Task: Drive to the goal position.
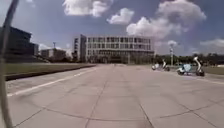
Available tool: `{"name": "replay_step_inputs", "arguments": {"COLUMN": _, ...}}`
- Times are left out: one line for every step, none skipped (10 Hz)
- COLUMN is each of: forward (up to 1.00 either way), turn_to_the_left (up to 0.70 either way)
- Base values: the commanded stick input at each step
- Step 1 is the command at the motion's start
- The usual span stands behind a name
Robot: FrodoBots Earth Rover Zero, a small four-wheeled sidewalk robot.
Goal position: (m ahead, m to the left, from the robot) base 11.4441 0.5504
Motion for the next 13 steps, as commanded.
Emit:
{"name": "replay_step_inputs", "arguments": {"forward": 0.85, "turn_to_the_left": 0.00}}
{"name": "replay_step_inputs", "arguments": {"forward": 0.85, "turn_to_the_left": 0.00}}
{"name": "replay_step_inputs", "arguments": {"forward": 0.85, "turn_to_the_left": 0.00}}
{"name": "replay_step_inputs", "arguments": {"forward": 0.85, "turn_to_the_left": 0.00}}
{"name": "replay_step_inputs", "arguments": {"forward": 0.85, "turn_to_the_left": 0.00}}
{"name": "replay_step_inputs", "arguments": {"forward": 0.85, "turn_to_the_left": 0.00}}
{"name": "replay_step_inputs", "arguments": {"forward": 0.85, "turn_to_the_left": -0.12}}
{"name": "replay_step_inputs", "arguments": {"forward": 0.85, "turn_to_the_left": -0.29}}
{"name": "replay_step_inputs", "arguments": {"forward": 0.85, "turn_to_the_left": -0.32}}
{"name": "replay_step_inputs", "arguments": {"forward": 0.85, "turn_to_the_left": -0.32}}
{"name": "replay_step_inputs", "arguments": {"forward": 0.85, "turn_to_the_left": -0.31}}
{"name": "replay_step_inputs", "arguments": {"forward": 0.85, "turn_to_the_left": -0.12}}
{"name": "replay_step_inputs", "arguments": {"forward": 0.85, "turn_to_the_left": 0.00}}
